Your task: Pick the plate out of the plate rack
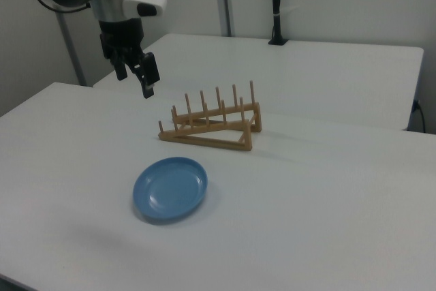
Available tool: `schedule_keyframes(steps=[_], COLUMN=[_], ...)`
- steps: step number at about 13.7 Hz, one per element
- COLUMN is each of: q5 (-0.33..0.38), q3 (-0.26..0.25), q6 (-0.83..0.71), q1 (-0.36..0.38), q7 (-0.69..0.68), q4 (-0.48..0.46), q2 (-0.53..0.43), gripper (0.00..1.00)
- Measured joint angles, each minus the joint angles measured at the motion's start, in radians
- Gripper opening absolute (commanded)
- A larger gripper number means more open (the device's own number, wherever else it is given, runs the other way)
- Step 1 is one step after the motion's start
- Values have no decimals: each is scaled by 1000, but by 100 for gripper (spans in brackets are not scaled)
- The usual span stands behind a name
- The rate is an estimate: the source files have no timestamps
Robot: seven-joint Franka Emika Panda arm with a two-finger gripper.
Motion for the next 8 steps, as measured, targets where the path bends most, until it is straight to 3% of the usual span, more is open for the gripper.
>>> schedule_keyframes(steps=[3, 8], q5=[-44, -94], q3=[-36, -36], q6=[22, 138], q1=[23, 44], q7=[-104, -167], q4=[15, 15], q2=[2, 52], gripper=[100, 100])
